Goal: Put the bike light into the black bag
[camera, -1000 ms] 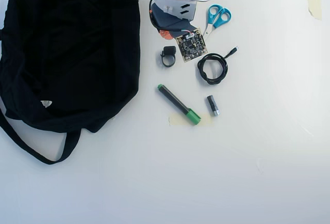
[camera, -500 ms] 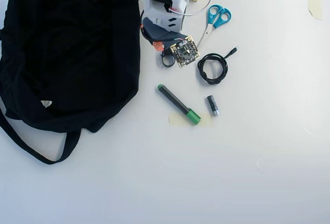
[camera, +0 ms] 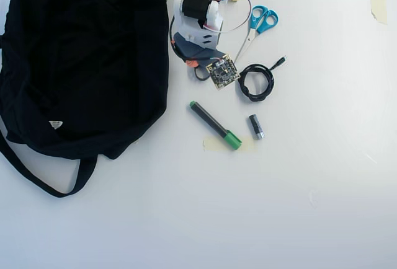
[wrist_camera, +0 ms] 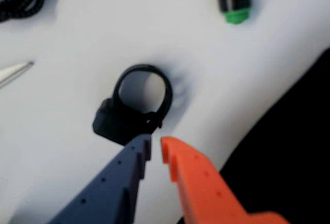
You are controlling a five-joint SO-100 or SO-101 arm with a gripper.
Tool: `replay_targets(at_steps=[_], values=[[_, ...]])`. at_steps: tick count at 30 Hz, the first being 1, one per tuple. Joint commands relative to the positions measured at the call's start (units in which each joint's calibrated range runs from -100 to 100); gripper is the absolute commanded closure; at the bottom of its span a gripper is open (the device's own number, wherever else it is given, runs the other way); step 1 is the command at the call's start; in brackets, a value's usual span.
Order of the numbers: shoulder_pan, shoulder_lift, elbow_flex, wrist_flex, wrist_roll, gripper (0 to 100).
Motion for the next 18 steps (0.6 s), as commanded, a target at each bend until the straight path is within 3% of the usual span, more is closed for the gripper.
replay_targets(at_steps=[1, 18], values=[[-0.32, 1.04, -1.12, -1.88, 1.64, 97], [-0.92, 6.1, -1.12, -6.97, 2.58, 97]])
